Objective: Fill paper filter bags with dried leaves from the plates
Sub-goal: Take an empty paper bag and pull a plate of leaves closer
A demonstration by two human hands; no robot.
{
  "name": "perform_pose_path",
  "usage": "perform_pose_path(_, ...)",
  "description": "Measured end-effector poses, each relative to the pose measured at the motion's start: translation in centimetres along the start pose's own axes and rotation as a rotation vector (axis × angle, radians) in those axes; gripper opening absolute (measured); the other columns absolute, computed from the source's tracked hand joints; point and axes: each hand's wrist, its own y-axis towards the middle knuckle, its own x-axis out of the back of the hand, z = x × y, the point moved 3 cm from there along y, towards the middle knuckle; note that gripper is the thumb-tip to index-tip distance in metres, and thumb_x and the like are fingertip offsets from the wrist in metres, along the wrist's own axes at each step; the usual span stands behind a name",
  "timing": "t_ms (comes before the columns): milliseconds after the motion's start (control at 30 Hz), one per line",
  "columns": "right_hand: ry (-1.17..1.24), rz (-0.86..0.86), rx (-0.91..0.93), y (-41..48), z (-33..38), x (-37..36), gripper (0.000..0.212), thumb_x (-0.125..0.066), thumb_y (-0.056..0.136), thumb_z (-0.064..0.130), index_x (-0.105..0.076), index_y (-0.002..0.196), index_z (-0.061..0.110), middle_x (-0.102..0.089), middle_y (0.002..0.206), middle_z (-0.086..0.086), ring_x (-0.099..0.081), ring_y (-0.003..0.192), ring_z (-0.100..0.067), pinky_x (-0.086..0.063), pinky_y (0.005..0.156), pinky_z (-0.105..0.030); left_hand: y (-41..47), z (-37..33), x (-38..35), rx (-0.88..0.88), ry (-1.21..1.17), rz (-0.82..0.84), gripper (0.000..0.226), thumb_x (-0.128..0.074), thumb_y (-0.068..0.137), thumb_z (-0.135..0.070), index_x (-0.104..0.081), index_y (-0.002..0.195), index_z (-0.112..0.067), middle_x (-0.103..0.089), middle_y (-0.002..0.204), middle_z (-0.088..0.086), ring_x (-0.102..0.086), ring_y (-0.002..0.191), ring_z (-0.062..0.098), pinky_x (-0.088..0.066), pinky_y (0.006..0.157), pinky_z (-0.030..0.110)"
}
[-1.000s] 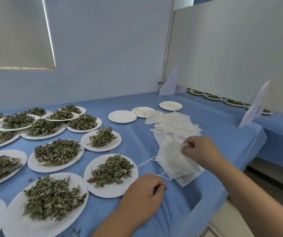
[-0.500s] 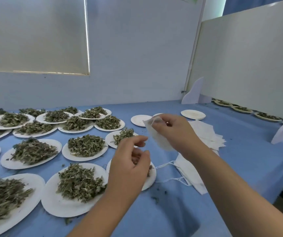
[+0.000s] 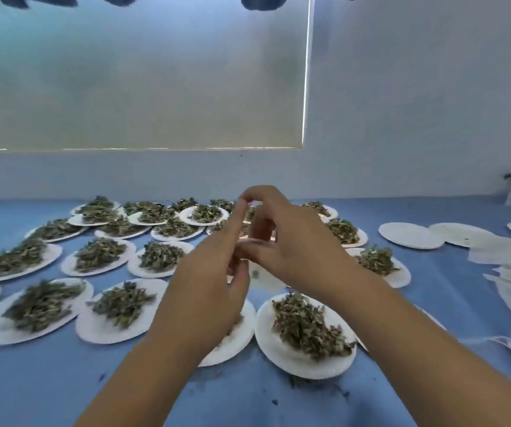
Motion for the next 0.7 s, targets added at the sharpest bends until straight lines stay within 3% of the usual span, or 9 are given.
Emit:
perform_pose_path(100,0.008,-0.036,0.067,0.3,1.0,-1.4,0.059,-0.071,0.081,0.045,-0.039,0.13,0.035,-0.054,0.083,0.017,-0.053,0.076,-0.002,-0.047,0.067,-0.028,-0.2,1.2,2.3,-0.012,0.138,-0.047,0.046,-0.064,0.084,0.003,-0.064,0.125,-0.02,-0.066,0.093,-0.006,-0.054,0.08,0.004,-0.045,0.074,0.012)
perform_pose_path(167,-0.012,-0.053,0.045,-0.3,0.8,-2.0,0.059,-0.069,0.08,0.051,-0.042,0.13,0.034,-0.051,0.087,0.018,-0.049,0.078,0.001,-0.043,0.066,-0.022,-0.5,2.0,3.3,0.021,0.179,-0.042,0.031,-0.064,0.085,0.001,-0.073,0.107,-0.019,-0.068,0.089,-0.002,-0.058,0.078,0.009,-0.048,0.071,0.02)
perform_pose_path(267,-0.116,-0.06,0.0,-2.7,0.1,-3.0,0.045,-0.067,0.082,0.048,-0.05,0.121,0.031,-0.045,0.086,0.019,-0.044,0.075,0.0,-0.037,0.063,-0.019,-0.7,3.1,4.8,0.108,0.202,-0.094,0.012,-0.063,0.09,-0.012,-0.073,0.085,-0.016,-0.067,0.077,-0.003,-0.052,0.075,0.009,-0.042,0.074,0.015)
perform_pose_path(333,-0.197,0.008,0.031,-4.9,0.0,-4.1,0.029,-0.065,0.085,0.042,-0.056,0.11,0.03,-0.043,0.087,0.019,-0.042,0.069,-0.003,-0.039,0.06,-0.022,-0.6,4.3,5.7,0.217,0.208,-0.133,0.024,-0.056,0.093,-0.025,-0.069,0.078,-0.012,-0.064,0.07,0.001,-0.054,0.071,0.011,-0.043,0.073,0.019)
perform_pose_path(433,-0.313,0.164,0.133,-7.8,0.5,-6.4,0.011,-0.064,0.086,0.03,-0.063,0.095,0.024,-0.051,0.089,0.009,-0.054,0.061,-0.015,-0.046,0.047,-0.032,-0.4,6.1,6.5,0.351,0.159,-0.167,0.037,-0.05,0.095,-0.036,-0.065,0.081,-0.005,-0.063,0.07,0.012,-0.06,0.071,0.025,-0.049,0.069,0.039)
perform_pose_path(467,-0.351,0.216,0.158,-8.4,0.6,-7.2,0.009,-0.063,0.084,0.027,-0.063,0.091,0.022,-0.053,0.089,0.007,-0.055,0.058,-0.018,-0.046,0.044,-0.032,-0.3,6.6,6.7,0.381,0.141,-0.177,0.039,-0.049,0.095,-0.037,-0.064,0.081,-0.004,-0.061,0.069,0.015,-0.059,0.069,0.028,-0.049,0.065,0.039)
perform_pose_path(567,-0.459,0.323,0.207,-9.2,0.6,-9.0,0.013,-0.071,0.074,0.021,-0.062,0.082,0.022,-0.056,0.087,0.005,-0.05,0.052,-0.017,-0.043,0.038,-0.029,0.1,7.4,7.1,0.433,0.144,-0.198,0.042,-0.048,0.094,-0.04,-0.06,0.074,-0.005,-0.052,0.061,0.014,-0.044,0.053,0.019,-0.037,0.052,0.029)
perform_pose_path(700,-0.504,0.316,0.217,-9.4,0.4,-9.7,0.02,-0.076,0.067,0.019,-0.059,0.077,0.022,-0.055,0.084,0.005,-0.045,0.048,-0.016,-0.041,0.035,-0.029,0.6,8.0,7.4,0.441,0.159,-0.182,0.049,-0.042,0.087,-0.047,-0.062,0.078,-0.003,-0.063,0.075,0.018,-0.055,0.068,0.033,-0.048,0.062,0.044)
